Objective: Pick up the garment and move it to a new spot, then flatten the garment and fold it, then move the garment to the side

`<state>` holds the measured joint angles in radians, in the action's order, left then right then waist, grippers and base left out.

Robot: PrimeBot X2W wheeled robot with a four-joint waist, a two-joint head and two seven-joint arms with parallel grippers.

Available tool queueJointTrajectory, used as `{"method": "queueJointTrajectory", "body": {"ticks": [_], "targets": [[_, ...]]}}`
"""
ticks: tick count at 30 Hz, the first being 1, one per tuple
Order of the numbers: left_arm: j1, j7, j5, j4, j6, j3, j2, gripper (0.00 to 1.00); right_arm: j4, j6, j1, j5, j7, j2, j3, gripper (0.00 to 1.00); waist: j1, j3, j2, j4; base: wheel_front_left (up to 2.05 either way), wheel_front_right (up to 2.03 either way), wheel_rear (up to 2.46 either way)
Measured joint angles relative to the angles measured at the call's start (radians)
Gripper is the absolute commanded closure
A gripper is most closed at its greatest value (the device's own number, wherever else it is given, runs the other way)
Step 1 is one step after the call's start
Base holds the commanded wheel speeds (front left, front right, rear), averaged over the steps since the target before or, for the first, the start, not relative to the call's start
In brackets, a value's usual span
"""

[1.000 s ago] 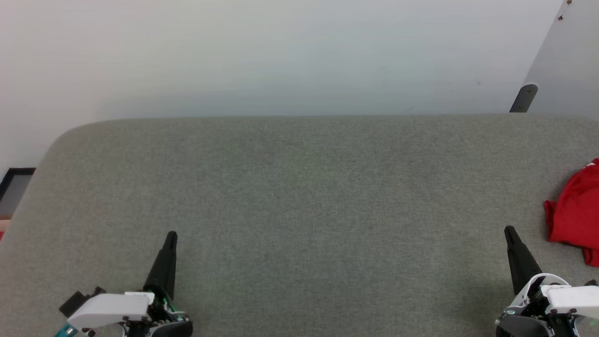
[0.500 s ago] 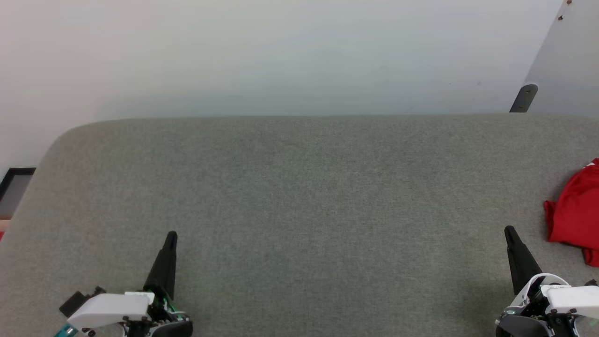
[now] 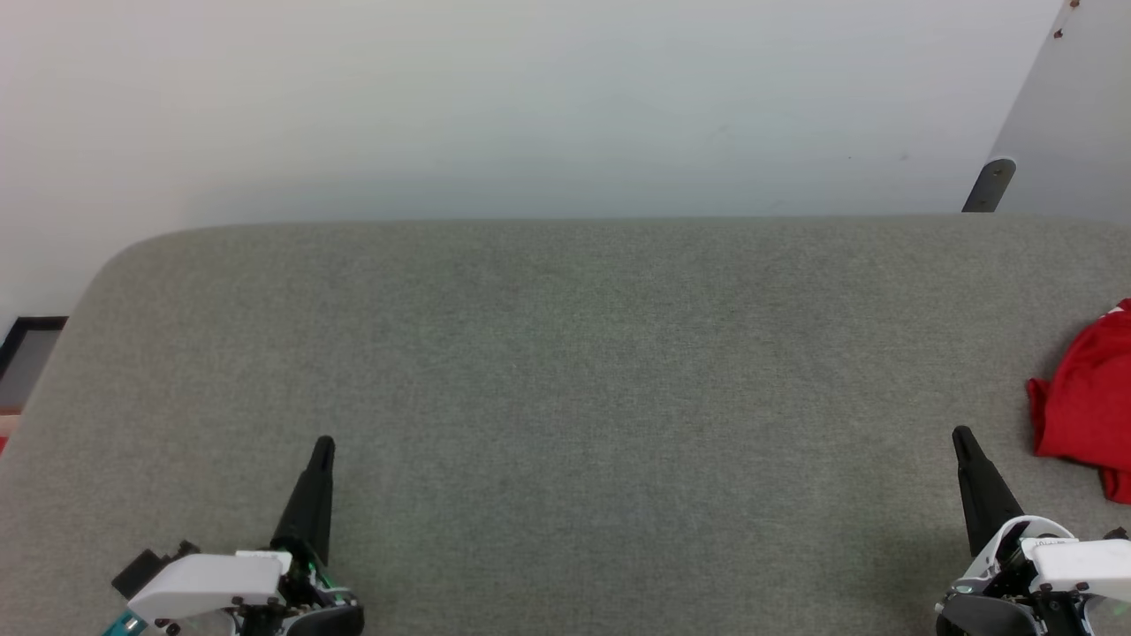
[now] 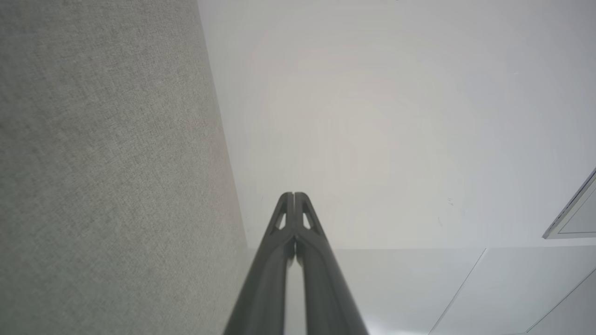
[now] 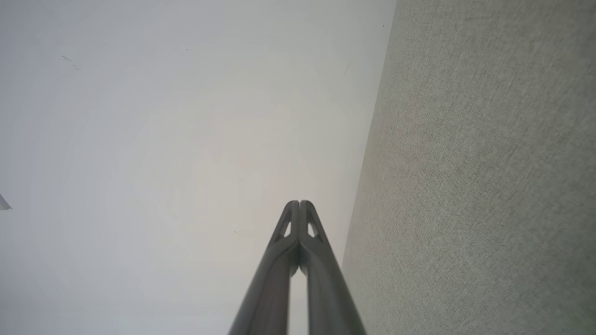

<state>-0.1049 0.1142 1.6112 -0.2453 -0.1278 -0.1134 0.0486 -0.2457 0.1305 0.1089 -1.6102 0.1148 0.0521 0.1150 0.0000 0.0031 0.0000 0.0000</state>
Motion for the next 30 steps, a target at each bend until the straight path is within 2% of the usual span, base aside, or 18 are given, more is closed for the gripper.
{"method": "queueJointTrajectory", "body": {"ticks": [30], "targets": [[0.000,0.000,0.000,0.000,0.000,0.000,0.000,1.00,0.000,0.000,0.000,0.000,0.000,0.000,0.000,1.00,0.0000,0.000,0.0000,0.000,0.00,0.00,0.00]]}}
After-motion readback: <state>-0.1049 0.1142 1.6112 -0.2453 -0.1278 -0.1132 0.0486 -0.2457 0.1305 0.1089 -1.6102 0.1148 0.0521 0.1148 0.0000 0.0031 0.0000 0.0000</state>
